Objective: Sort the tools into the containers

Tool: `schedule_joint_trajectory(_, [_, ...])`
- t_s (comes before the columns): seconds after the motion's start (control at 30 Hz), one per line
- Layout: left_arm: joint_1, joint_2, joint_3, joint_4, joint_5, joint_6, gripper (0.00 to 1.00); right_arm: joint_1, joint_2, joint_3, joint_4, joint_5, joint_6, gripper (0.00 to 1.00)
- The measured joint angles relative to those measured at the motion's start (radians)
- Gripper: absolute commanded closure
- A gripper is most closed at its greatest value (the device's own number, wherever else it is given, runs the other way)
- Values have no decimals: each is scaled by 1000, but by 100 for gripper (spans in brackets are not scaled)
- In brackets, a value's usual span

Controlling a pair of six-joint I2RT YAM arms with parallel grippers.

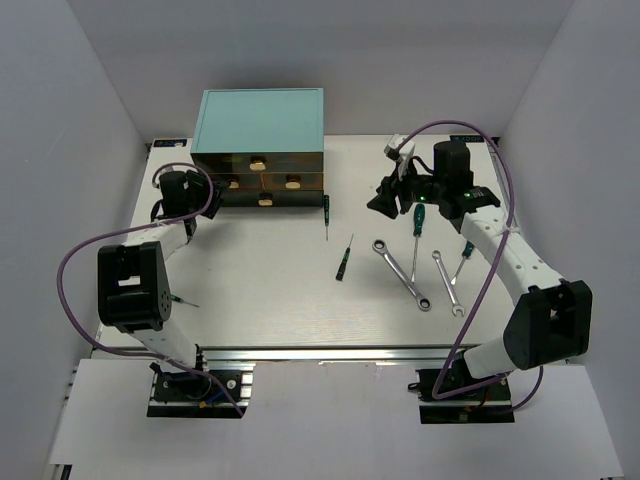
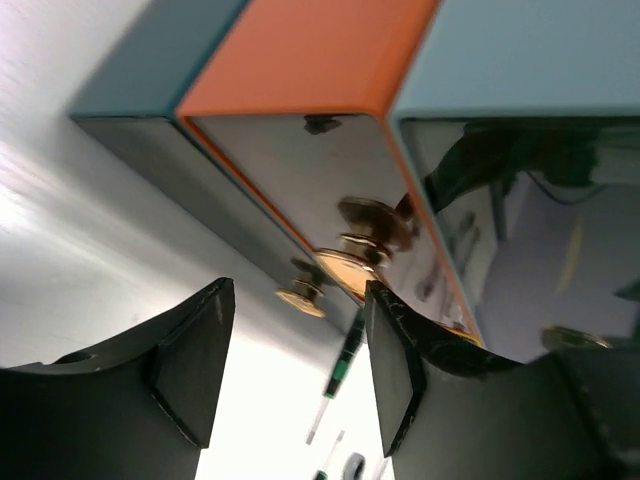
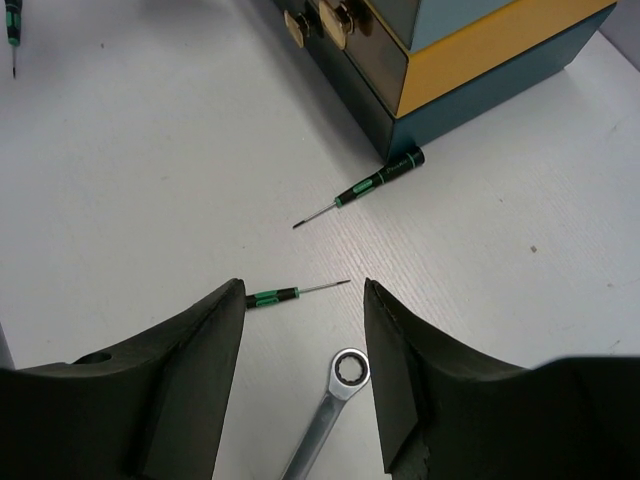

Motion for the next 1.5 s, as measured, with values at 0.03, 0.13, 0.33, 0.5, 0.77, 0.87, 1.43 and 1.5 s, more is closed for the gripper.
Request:
schedule_joint_trajectory(0.03, [0,0,-1,10,7,-9,36,0,0,-6,0,0,-2,43])
schedule_joint_trajectory(0.13, [0,0,-6,58,14,-36,36,-2,2,-11,-3,0,-5,44])
schedule_joint_trajectory(0.33, [0,29,2,113,24,-73,38,-3,10,-11,-3,0,-8,43])
schedule_joint_trajectory(0.5, [2,69,37,77,67,-86,46,-4,14,-11,-5,1,-8,43])
schedule_joint_trajectory(0.77, [2,68,43,78,77,-108,66,-4,14,-11,-6,8,-8,43])
schedule_joint_trajectory(0.87, [2,56,28,81,70,-117,69,-4,14,-11,-6,9,-8,43])
schedule_joint_trajectory(1.43, [2,-384,-315,-74,16,-40,64,-5,34,-12,-7,8,-7,38])
schedule_joint_trajectory(1.5, [2,-418,-333,-106,8,-31,64,-5,35,-16,-7,7,-6,38])
